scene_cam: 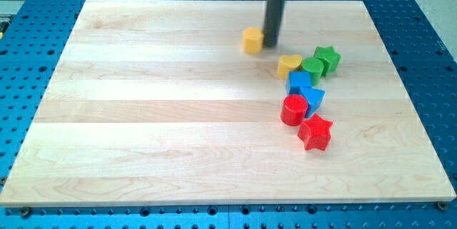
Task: Move the yellow hexagon diagonally to the top left side of the blue cube
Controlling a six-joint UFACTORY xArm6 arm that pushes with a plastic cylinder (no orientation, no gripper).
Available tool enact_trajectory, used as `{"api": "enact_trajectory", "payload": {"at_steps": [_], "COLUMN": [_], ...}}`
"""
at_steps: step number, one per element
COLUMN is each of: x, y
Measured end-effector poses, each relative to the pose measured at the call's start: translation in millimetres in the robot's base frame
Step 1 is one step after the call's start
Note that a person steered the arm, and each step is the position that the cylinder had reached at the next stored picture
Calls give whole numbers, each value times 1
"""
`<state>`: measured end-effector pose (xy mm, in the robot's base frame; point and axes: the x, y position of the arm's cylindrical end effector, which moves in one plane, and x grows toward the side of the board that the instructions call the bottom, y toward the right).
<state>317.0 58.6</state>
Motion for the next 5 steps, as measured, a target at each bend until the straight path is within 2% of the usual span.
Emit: {"api": "enact_trajectory", "payload": {"at_steps": [1, 3, 4, 5], "x": [0, 0, 0, 9], "y": [-18, -172, -178, -127]}}
